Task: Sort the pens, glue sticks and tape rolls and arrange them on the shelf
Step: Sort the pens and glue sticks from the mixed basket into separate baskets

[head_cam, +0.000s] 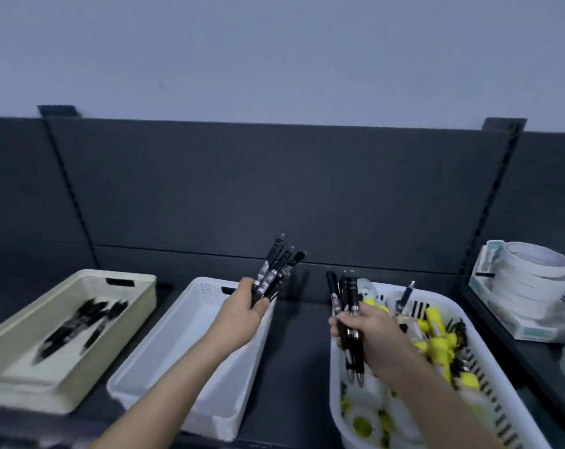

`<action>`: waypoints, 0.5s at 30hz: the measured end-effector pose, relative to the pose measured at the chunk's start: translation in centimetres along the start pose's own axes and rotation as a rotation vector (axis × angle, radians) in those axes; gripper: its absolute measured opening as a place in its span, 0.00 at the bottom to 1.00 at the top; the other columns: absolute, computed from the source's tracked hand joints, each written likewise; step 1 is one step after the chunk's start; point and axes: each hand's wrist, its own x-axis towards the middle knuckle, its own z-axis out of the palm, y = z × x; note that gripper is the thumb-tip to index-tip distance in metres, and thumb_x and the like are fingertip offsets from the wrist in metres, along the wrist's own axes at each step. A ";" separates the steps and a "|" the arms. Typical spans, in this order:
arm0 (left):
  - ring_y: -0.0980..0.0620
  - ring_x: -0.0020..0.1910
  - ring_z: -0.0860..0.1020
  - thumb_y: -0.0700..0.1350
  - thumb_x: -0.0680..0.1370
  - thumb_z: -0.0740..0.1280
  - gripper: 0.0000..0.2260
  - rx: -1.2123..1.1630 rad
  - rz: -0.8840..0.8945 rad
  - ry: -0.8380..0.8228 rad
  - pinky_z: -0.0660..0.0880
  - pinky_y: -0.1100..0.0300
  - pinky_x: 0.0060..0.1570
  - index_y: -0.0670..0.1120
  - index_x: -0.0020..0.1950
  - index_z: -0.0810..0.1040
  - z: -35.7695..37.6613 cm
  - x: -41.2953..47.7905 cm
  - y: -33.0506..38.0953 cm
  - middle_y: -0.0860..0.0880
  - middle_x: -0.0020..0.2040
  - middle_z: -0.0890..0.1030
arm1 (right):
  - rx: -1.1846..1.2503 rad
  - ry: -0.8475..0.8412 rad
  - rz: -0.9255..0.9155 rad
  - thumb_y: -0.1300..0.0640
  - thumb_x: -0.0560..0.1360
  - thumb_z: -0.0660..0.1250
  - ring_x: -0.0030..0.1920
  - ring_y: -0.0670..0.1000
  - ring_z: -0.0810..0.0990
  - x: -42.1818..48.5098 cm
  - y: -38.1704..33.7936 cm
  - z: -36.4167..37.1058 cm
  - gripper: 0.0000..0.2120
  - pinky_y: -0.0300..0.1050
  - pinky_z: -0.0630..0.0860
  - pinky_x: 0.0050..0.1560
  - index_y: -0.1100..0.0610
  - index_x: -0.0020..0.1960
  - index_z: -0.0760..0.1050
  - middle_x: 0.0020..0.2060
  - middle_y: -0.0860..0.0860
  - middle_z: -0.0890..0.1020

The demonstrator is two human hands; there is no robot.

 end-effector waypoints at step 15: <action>0.45 0.45 0.72 0.41 0.80 0.58 0.06 0.188 -0.332 0.288 0.64 0.57 0.41 0.41 0.55 0.65 -29.0 -0.9 -20.1 0.44 0.47 0.73 | -0.153 -0.312 0.159 0.73 0.75 0.55 0.27 0.52 0.77 9.6 8.3 34.9 0.08 0.42 0.73 0.26 0.66 0.42 0.70 0.32 0.61 0.77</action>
